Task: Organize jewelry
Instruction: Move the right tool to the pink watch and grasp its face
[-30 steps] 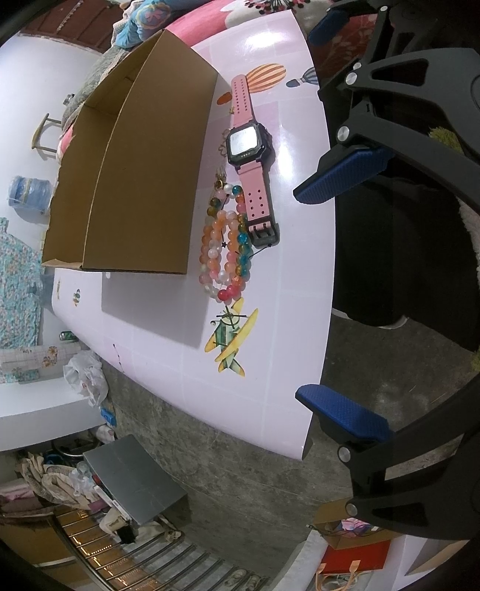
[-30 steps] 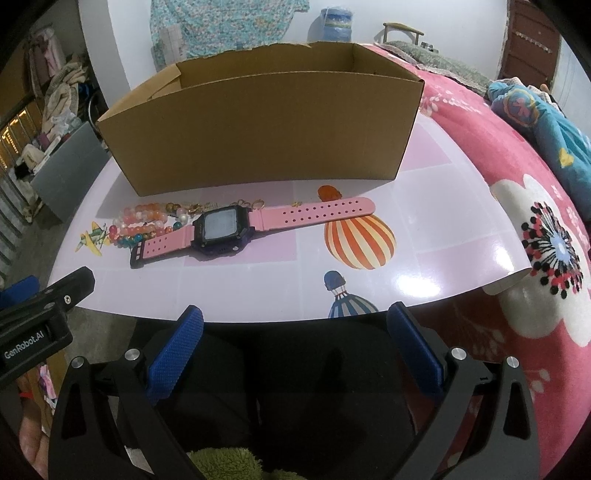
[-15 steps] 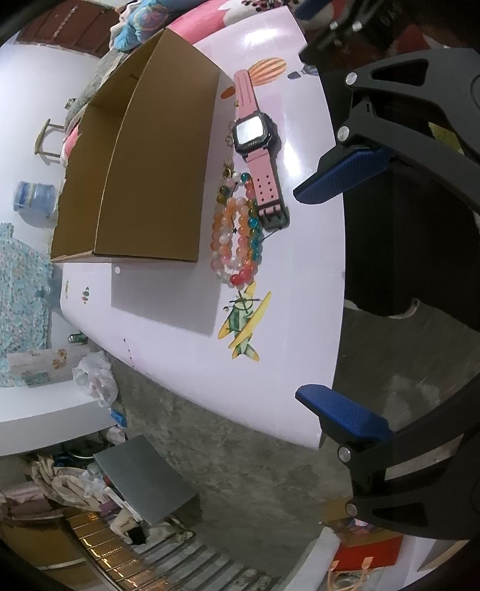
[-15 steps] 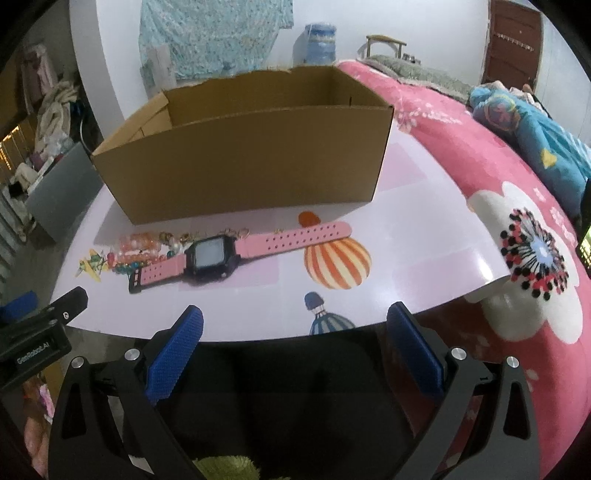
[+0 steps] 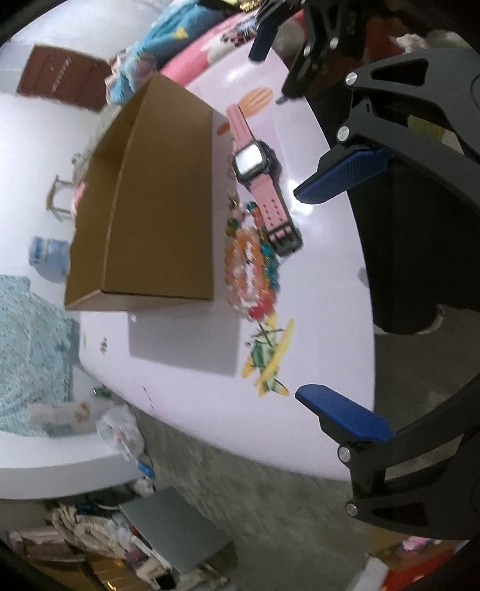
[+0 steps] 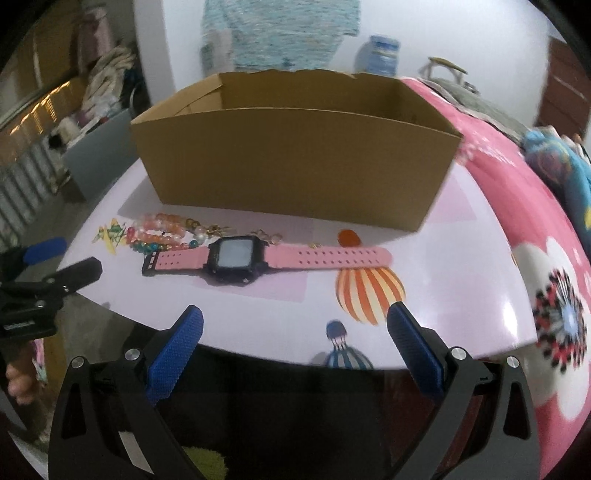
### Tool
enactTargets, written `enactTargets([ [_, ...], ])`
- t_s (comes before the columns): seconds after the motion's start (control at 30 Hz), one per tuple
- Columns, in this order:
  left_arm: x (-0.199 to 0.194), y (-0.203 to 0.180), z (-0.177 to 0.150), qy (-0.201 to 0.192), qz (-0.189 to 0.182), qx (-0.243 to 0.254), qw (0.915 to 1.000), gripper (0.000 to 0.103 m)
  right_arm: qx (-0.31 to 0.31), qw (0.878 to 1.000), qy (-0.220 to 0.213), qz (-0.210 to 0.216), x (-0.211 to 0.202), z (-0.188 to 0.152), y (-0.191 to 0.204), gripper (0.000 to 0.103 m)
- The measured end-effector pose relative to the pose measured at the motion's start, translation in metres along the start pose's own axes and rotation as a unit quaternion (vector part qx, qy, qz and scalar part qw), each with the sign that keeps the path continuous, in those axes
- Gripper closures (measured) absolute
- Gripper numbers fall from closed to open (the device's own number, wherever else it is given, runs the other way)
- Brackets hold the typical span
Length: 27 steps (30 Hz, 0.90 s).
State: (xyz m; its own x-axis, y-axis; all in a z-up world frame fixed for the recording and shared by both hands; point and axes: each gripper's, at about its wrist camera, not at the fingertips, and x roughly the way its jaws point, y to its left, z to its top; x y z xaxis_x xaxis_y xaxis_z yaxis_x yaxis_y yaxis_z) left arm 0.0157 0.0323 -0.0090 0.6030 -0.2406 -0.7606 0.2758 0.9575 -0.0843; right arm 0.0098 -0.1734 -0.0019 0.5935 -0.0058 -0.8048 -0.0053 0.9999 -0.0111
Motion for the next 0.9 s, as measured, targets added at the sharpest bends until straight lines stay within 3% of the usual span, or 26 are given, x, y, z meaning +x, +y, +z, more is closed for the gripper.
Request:
enactTargets([
  [0.23,0.011,0.004,0.010,0.005,-0.043,0.002,0.9991,0.008,-0.055,0.998,0.009,0.032,0.017,0.014,0.016,0.006],
  [0.43,0.009,-0.002,0.009,-0.014,-0.050,0.033,0.9981,0.008,-0.127,0.989,0.001,0.078,0.017,0.017,0.027,0.021],
  [0.63,0.009,-0.011,0.003,-0.017,-0.045,0.060,0.9971,0.009,-0.232,0.967,0.012,0.105,0.027,0.020,0.038,0.035],
  [0.9,0.010,-0.019,-0.004,-0.009,-0.048,0.080,0.9956,0.039,-0.327,0.936,0.037,0.127,0.051,0.033,0.045,0.036],
])
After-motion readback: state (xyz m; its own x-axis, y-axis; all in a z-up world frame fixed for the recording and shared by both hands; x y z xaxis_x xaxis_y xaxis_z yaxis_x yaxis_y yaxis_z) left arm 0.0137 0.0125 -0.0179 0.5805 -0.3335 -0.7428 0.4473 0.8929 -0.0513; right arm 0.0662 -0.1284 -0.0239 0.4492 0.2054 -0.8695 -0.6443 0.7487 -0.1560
